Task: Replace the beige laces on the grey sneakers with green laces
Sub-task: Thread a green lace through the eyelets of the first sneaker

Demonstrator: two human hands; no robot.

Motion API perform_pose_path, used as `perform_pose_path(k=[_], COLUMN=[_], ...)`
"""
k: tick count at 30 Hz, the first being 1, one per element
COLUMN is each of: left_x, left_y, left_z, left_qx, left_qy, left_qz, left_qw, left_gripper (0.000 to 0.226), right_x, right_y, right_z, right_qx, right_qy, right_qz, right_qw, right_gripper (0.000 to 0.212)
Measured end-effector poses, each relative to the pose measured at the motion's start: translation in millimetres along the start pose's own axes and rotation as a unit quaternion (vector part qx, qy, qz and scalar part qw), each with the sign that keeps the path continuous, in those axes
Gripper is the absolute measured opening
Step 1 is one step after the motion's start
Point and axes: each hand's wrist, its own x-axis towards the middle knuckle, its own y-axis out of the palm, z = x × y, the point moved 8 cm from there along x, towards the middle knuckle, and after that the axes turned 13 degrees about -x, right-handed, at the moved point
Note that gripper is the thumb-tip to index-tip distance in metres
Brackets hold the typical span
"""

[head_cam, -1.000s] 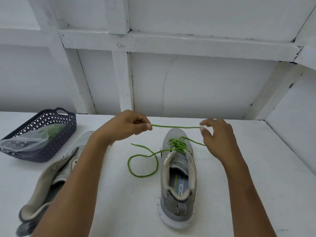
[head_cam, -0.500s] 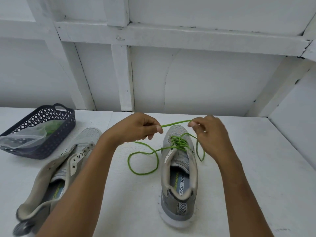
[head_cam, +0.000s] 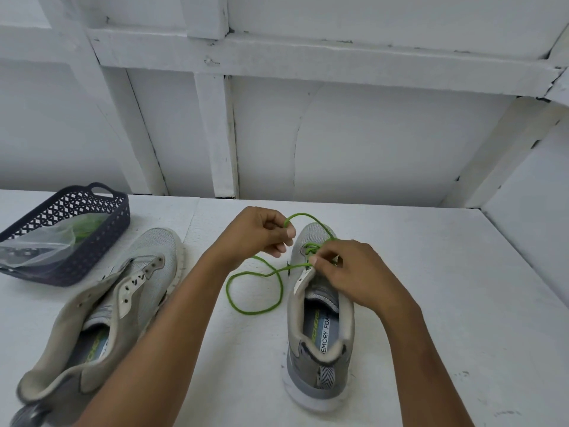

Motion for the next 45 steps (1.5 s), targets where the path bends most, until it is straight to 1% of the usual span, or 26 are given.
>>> perform_pose_path(k=[1, 3, 5, 9, 11, 12, 14, 16, 18, 23, 27, 29, 32, 35, 36, 38, 40, 42, 45], left_x=[0, 0, 1, 3, 4, 3, 1, -1, -2, -5, -1, 1, 1, 2, 3, 5, 6, 6, 5], left_y=[4, 10, 15, 19, 20, 21, 23, 25, 24, 25, 24, 24, 28, 29, 28, 26, 26, 26, 27], left_z=[3, 9, 12, 15, 16, 17, 19, 19, 19, 20, 25, 27, 27, 26, 26, 25, 26, 26, 26], left_qx=[-0.019, -0.04, -0.048, 0.009, 0.03, 0.034, 0.039, 0.04, 0.039, 0.008, 0.032, 0.033, 0.017, 0.001, -0.004, -0.006, -0.001, 0.006, 0.017], left_qy=[-0.006, -0.021, -0.03, -0.027, -0.027, -0.028, -0.03, -0.029, -0.023, -0.038, -0.044, -0.044, -0.04, -0.035, -0.034, -0.03, -0.03, -0.032, -0.035], left_qz=[0.015, 0.04, 0.054, 0.058, 0.06, 0.065, 0.082, 0.095, 0.094, 0.12, 0.089, 0.079, 0.087, 0.083, 0.077, 0.066, 0.066, 0.073, 0.084], left_qw=[1.0, 0.998, 0.997, 0.998, 0.997, 0.997, 0.995, 0.994, 0.994, 0.992, 0.995, 0.995, 0.995, 0.996, 0.996, 0.997, 0.997, 0.997, 0.996], left_gripper=[0.003, 0.007, 0.008, 0.012, 0.013, 0.013, 0.012, 0.011, 0.009, 0.007, 0.01, 0.01, 0.01, 0.008, 0.007, 0.009, 0.008, 0.009, 0.011], right_x=[-2, -5, -8, -13, -11, -9, -5, -3, -3, -5, -9, -12, -16, -21, -21, -20, -17, -17, -18], right_y=[-2, -6, -8, -8, -7, -6, -6, -3, 1, 3, 9, 8, -2, -8, -9, -10, -8, -9, -14], right_z=[-2, -6, -8, -5, -8, -10, -11, -9, -8, -5, -5, -2, 4, 9, 9, 4, 0, 3, 6], right_qx=[0.013, 0.049, 0.073, 0.112, 0.14, 0.141, 0.109, 0.075, 0.076, 0.098, 0.097, 0.107, 0.154, 0.239, 0.265, 0.302, 0.306, 0.291, 0.333], right_qy=[-0.001, 0.0, -0.007, -0.019, 0.004, 0.011, 0.011, 0.001, -0.01, -0.042, -0.066, -0.092, -0.132, -0.157, -0.156, -0.127, -0.101, -0.128, -0.158], right_qz=[-0.002, 0.009, 0.036, 0.064, 0.055, 0.045, 0.018, 0.009, 0.021, 0.046, 0.113, 0.127, 0.117, 0.098, 0.089, 0.067, 0.055, 0.046, 0.034], right_qw=[1.0, 0.999, 0.997, 0.991, 0.989, 0.989, 0.994, 0.997, 0.997, 0.993, 0.987, 0.982, 0.972, 0.953, 0.947, 0.942, 0.945, 0.947, 0.929], right_gripper=[0.015, 0.012, 0.016, 0.029, 0.027, 0.025, 0.019, 0.019, 0.025, 0.023, 0.022, 0.028, 0.033, 0.033, 0.031, 0.023, 0.021, 0.021, 0.027])
